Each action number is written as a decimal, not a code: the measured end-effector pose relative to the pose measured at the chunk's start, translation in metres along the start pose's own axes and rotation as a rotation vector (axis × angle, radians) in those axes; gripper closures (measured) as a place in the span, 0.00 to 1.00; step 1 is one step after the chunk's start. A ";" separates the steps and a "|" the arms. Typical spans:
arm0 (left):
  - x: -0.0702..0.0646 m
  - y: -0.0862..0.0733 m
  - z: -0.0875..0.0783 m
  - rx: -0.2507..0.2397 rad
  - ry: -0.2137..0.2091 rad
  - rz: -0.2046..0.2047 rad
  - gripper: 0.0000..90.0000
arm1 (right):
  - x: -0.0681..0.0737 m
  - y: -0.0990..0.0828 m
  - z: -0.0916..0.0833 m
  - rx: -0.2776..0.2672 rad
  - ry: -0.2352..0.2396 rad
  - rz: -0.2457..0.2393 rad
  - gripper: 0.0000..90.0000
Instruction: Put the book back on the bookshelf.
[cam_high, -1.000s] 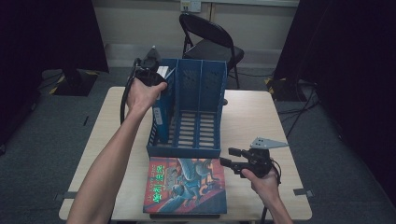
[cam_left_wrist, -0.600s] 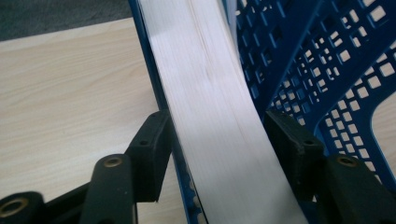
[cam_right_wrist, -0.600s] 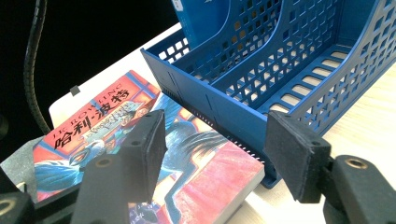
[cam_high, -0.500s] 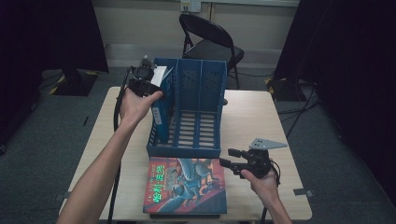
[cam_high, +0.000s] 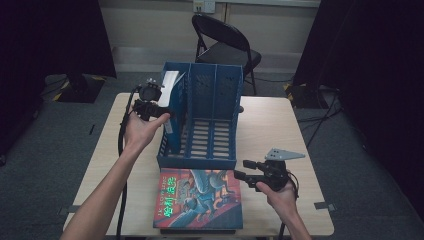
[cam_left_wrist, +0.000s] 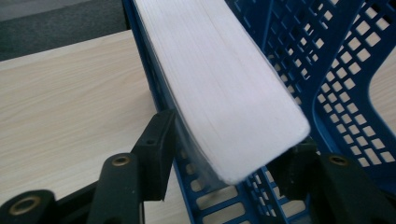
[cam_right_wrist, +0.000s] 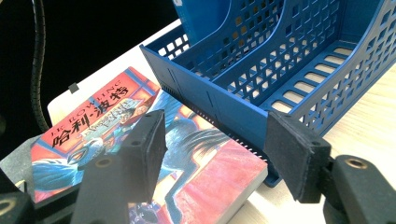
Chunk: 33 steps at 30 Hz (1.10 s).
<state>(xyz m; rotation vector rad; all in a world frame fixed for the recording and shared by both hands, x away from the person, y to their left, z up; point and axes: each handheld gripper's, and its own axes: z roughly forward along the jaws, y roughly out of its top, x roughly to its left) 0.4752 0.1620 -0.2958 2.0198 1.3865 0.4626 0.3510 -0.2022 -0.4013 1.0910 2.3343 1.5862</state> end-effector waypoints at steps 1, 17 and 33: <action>0.000 0.001 -0.001 0.009 0.008 -0.002 0.55 | 0.000 0.000 0.000 0.000 0.001 0.000 0.42; 0.020 -0.008 -0.004 -0.070 -0.053 -0.098 0.57 | 0.000 0.000 0.001 0.006 0.005 -0.003 0.42; 0.034 -0.056 0.019 -0.132 -0.139 -0.032 0.50 | 0.000 -0.002 0.004 0.012 0.005 0.003 0.42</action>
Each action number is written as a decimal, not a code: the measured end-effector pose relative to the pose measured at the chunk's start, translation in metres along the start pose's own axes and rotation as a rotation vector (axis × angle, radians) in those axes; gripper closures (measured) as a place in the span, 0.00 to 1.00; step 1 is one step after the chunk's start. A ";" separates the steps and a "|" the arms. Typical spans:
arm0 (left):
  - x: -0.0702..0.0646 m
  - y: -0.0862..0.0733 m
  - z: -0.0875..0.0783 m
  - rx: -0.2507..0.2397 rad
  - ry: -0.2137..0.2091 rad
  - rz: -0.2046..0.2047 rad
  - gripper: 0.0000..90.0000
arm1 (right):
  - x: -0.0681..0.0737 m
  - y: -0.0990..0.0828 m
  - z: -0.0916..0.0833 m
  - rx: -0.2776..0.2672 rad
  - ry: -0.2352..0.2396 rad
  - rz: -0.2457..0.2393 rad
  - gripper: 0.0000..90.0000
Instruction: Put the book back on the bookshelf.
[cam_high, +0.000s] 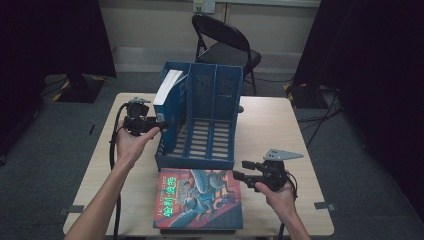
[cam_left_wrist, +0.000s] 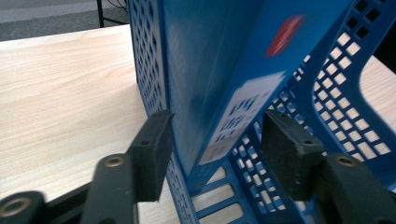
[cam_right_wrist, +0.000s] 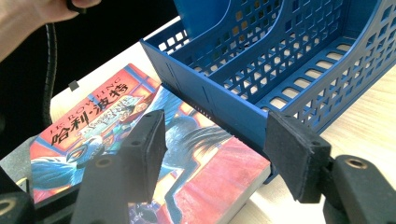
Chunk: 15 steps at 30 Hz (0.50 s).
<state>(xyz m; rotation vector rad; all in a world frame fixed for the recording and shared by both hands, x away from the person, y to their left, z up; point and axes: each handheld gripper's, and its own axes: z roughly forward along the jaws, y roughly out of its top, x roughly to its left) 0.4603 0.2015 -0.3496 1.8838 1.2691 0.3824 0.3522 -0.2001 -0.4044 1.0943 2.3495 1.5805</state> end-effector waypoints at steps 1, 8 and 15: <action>0.001 -0.002 0.001 -0.002 -0.002 0.000 0.51 | 0.000 0.000 0.000 -0.001 0.001 -0.001 0.42; 0.001 -0.007 0.004 -0.024 -0.025 0.011 0.54 | -0.001 0.000 0.000 -0.001 0.000 0.001 0.42; 0.002 -0.012 0.006 -0.024 -0.036 -0.042 0.63 | 0.000 0.000 0.000 -0.001 0.000 0.000 0.42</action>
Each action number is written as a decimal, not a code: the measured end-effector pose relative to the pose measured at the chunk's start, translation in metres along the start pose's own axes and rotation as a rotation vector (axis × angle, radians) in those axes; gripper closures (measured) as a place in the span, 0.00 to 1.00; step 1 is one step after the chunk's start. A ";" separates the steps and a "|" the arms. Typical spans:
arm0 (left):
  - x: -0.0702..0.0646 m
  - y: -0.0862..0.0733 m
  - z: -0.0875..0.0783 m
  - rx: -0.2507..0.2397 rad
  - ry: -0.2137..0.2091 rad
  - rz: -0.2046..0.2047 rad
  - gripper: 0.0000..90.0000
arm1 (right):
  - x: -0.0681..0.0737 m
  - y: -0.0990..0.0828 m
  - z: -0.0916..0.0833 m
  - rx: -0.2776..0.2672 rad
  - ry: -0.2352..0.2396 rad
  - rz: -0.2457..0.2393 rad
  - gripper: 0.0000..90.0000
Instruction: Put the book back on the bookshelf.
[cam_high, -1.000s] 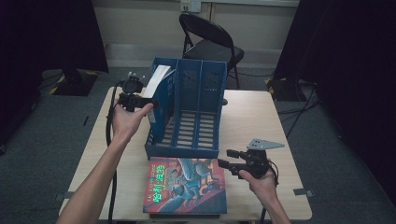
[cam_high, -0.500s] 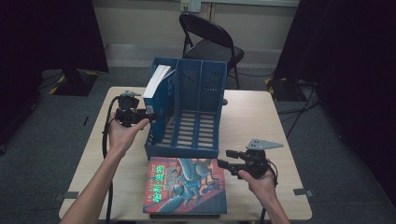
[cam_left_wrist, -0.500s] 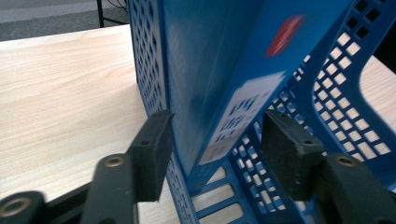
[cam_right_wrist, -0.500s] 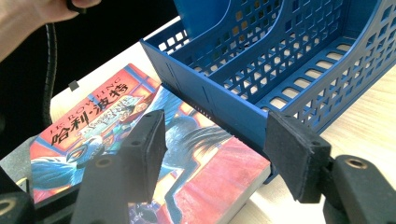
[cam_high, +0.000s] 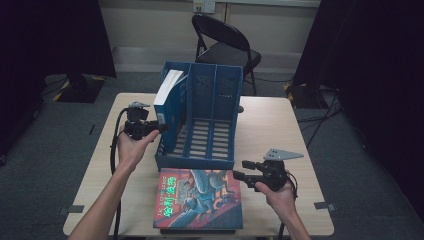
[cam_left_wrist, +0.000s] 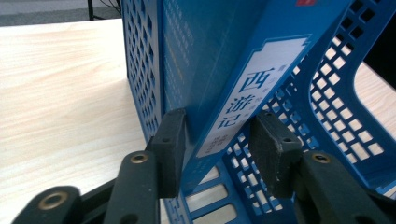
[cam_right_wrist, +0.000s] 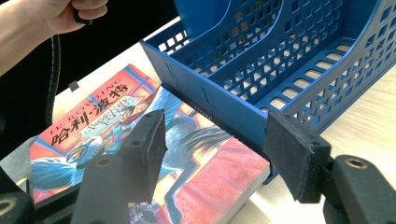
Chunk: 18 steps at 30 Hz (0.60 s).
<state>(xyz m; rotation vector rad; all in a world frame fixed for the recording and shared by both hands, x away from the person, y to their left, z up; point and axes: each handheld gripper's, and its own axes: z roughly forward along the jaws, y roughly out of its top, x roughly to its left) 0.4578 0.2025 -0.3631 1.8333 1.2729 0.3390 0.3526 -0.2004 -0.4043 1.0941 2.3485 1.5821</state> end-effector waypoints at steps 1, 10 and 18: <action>-0.001 -0.001 0.000 -0.005 0.006 0.000 0.63 | 0.000 0.000 0.000 0.001 0.000 0.000 0.42; -0.004 -0.002 0.000 -0.007 0.020 -0.054 0.64 | 0.001 0.000 0.003 0.006 0.004 -0.003 0.42; -0.005 -0.004 0.001 -0.013 -0.007 -0.106 0.63 | 0.001 0.000 0.003 0.007 0.004 -0.004 0.42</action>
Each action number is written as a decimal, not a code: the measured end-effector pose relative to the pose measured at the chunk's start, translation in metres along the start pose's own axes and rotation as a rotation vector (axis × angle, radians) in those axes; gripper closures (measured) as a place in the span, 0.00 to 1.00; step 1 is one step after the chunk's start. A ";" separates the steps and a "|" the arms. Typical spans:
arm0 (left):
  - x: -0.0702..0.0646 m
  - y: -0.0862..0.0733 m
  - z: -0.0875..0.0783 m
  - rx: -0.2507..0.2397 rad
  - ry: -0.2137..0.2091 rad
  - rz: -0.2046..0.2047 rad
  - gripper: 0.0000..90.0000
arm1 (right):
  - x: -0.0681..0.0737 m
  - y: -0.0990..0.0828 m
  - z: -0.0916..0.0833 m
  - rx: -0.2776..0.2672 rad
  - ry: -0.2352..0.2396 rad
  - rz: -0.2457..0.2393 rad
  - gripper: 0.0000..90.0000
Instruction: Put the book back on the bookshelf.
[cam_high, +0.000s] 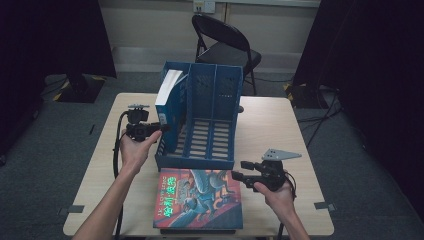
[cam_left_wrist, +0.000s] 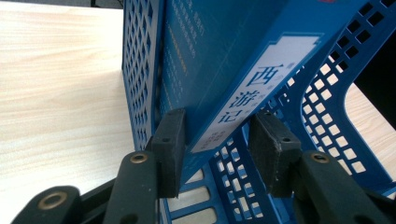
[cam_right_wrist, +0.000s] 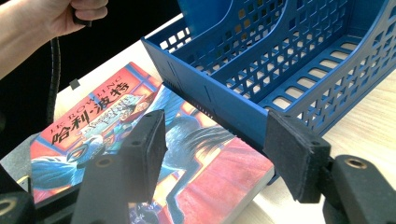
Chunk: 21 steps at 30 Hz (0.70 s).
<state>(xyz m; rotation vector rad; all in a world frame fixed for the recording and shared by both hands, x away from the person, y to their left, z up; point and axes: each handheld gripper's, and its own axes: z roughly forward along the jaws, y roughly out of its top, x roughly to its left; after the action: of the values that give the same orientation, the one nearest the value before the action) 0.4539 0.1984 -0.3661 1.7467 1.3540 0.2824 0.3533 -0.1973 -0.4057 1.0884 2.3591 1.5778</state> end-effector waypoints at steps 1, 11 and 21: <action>0.000 0.000 0.000 -0.003 0.001 0.002 0.63 | 0.000 0.000 0.000 -0.002 0.000 0.002 0.42; 0.010 -0.010 -0.007 -0.005 0.009 0.068 0.52 | -0.002 -0.001 -0.004 -0.011 -0.004 0.002 0.42; 0.022 -0.029 -0.028 -0.007 -0.001 0.113 0.54 | 0.001 -0.002 0.001 0.003 -0.004 -0.006 0.42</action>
<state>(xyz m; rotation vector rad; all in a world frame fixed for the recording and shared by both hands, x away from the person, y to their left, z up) 0.4255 0.2316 -0.3782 1.8210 1.2541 0.3485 0.3523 -0.1968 -0.4071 1.0825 2.3612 1.5684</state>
